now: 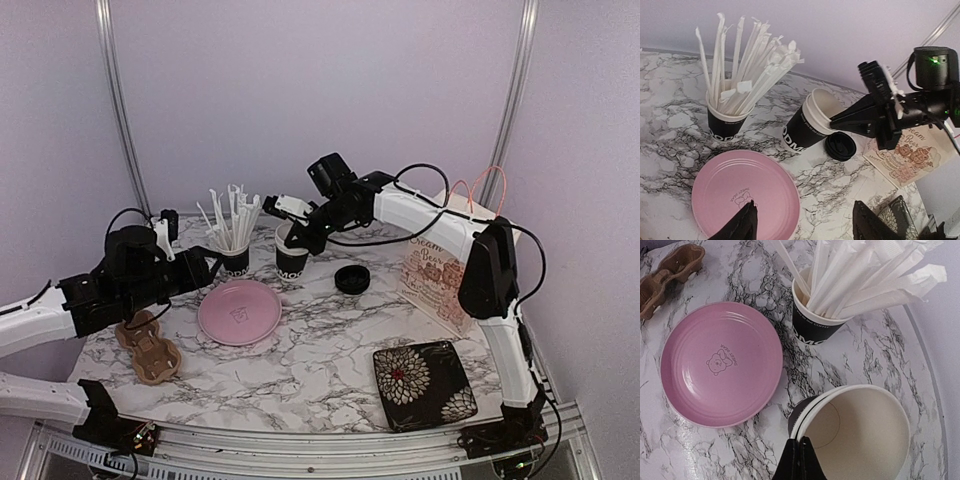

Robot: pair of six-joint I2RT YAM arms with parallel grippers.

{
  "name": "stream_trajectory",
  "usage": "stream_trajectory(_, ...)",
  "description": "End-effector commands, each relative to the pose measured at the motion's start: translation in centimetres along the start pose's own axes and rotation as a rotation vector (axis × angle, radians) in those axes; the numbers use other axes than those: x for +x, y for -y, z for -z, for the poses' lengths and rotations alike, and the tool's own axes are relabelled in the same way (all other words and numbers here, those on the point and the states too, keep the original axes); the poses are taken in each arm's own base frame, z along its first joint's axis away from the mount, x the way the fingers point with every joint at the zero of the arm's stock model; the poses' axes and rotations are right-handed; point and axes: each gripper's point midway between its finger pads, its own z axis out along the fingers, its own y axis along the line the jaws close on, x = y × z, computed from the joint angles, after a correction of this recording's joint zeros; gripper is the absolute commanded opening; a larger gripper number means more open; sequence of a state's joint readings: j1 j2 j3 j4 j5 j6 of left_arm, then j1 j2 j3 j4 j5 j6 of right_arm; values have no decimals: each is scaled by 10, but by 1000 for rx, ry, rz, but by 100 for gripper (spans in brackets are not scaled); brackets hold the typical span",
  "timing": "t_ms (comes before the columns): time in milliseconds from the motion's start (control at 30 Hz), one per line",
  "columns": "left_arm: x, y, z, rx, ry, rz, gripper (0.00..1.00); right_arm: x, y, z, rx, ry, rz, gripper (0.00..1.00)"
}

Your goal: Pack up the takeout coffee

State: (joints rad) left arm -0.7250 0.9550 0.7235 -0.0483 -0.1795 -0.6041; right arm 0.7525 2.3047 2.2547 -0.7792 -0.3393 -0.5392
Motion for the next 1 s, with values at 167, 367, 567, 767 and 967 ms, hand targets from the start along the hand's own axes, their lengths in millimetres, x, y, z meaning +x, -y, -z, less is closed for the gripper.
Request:
stream_trajectory(167, 5, 9, -40, -68, 203, 311, 55, -27, 0, 21, 19, 90, -75, 0)
stream_trajectory(367, 24, 27, -72, -36, 150, 350, 49, -30, -4, 22, -1, 101, -102, 0)
stream_trajectory(567, 21, 44, -98, 4, 158, 383, 46, -31, -3, 24, 6, 104, -100, 0)
stream_trajectory(767, 26, 55, -126, -1, 140, 397, 48, -34, -9, 27, -21, 115, -120, 0)
stream_trajectory(967, 32, 53, -145, -21, 127, 414, 41, -37, -10, 31, -20, 123, -121, 0)
